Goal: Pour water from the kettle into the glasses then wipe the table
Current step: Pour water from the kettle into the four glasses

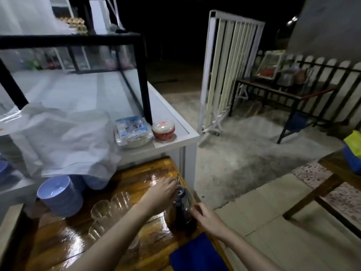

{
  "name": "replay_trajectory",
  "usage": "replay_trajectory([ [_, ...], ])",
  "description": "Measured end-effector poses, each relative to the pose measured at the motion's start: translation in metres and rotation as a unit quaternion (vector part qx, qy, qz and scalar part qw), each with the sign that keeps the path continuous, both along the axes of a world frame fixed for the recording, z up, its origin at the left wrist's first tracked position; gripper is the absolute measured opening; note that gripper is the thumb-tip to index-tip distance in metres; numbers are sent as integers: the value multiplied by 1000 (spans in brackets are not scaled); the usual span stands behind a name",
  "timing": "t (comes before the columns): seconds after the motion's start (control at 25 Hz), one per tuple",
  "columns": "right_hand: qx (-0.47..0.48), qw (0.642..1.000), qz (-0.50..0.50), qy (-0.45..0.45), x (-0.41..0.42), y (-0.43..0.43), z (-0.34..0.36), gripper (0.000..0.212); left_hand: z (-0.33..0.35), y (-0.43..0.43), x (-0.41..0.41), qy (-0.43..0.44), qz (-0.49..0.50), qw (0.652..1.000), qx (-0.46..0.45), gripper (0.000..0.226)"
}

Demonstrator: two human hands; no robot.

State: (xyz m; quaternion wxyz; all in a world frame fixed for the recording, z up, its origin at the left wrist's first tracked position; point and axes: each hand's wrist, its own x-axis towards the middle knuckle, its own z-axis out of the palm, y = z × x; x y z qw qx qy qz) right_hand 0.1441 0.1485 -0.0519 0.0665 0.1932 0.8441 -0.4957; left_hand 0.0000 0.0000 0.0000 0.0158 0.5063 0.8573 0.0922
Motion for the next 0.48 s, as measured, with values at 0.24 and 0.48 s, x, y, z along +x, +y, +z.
replay_trajectory([
  [0.24, -103, 993, 12, -56, -21, -18, -50, 43, -58, -3, 0, -40, 53, 998, 10, 46],
  [0.48, -233, 970, -46, -57, -36, -28, -57, 41, -72, 11, 0, -105, 41, 994, -8, 70],
])
